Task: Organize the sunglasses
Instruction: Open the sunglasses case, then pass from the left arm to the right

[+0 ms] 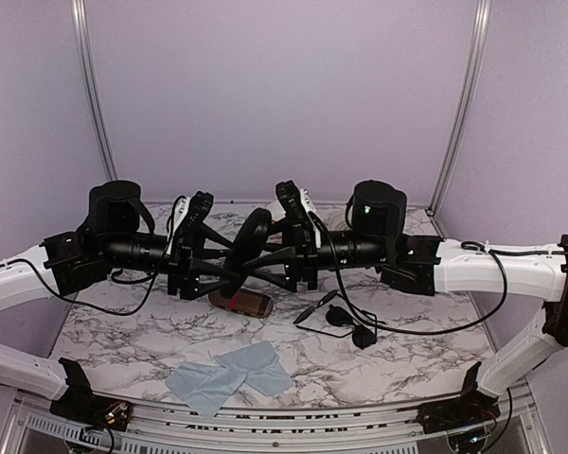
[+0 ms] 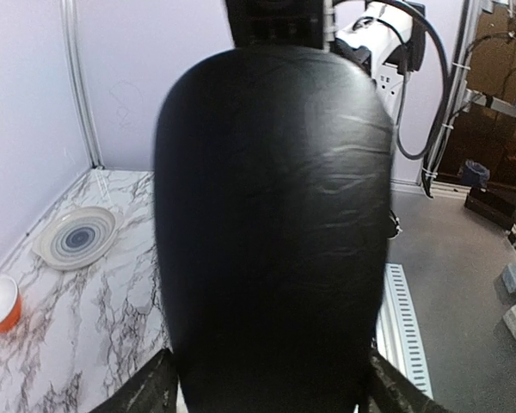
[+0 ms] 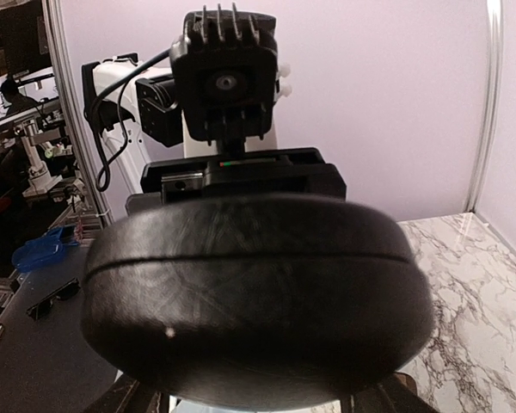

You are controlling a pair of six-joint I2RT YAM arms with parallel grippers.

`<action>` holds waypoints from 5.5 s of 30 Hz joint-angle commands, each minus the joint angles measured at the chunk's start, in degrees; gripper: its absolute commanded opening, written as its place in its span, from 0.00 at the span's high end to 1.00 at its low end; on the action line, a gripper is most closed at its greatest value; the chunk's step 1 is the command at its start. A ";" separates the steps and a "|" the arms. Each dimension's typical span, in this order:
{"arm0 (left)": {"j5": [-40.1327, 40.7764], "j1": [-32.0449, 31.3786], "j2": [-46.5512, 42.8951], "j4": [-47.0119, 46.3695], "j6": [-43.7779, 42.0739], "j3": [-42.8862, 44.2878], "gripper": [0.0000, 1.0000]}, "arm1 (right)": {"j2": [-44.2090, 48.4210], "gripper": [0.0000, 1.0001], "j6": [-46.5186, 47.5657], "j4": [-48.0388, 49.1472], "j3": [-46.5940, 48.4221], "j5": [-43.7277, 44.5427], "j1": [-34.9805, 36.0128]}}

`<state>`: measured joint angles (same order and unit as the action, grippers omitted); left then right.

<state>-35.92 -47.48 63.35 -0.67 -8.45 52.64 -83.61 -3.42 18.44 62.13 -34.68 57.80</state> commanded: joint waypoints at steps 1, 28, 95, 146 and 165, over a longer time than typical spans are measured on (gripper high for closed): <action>0.58 -0.11 -0.62 -1.40 -0.41 0.07 0.40 | 0.43 0.56 -0.67 2.70 1.93 -0.38 -0.19; -17.63 -0.15 1.10 -10.16 11.03 1.03 0.53 | 0.14 0.56 5.03 -2.03 5.84 -18.83 -6.76; -10.60 6.30 4.97 -10.58 19.21 5.21 0.65 | 19.08 0.00 6.71 -5.87 -9.81 -3.06 -16.19; -19.32 2.85 27.08 27.75 11.01 12.76 0.77 | 8.33 0.53 45.39 -24.59 -5.31 24.75 -0.01; -19.54 2.40 26.98 27.75 11.14 12.05 0.77 | 5.73 0.89 46.74 -23.89 -4.21 24.59 2.32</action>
<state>-54.35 -44.86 90.08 27.51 3.70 64.73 -77.76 44.23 -5.74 55.48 -9.89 58.96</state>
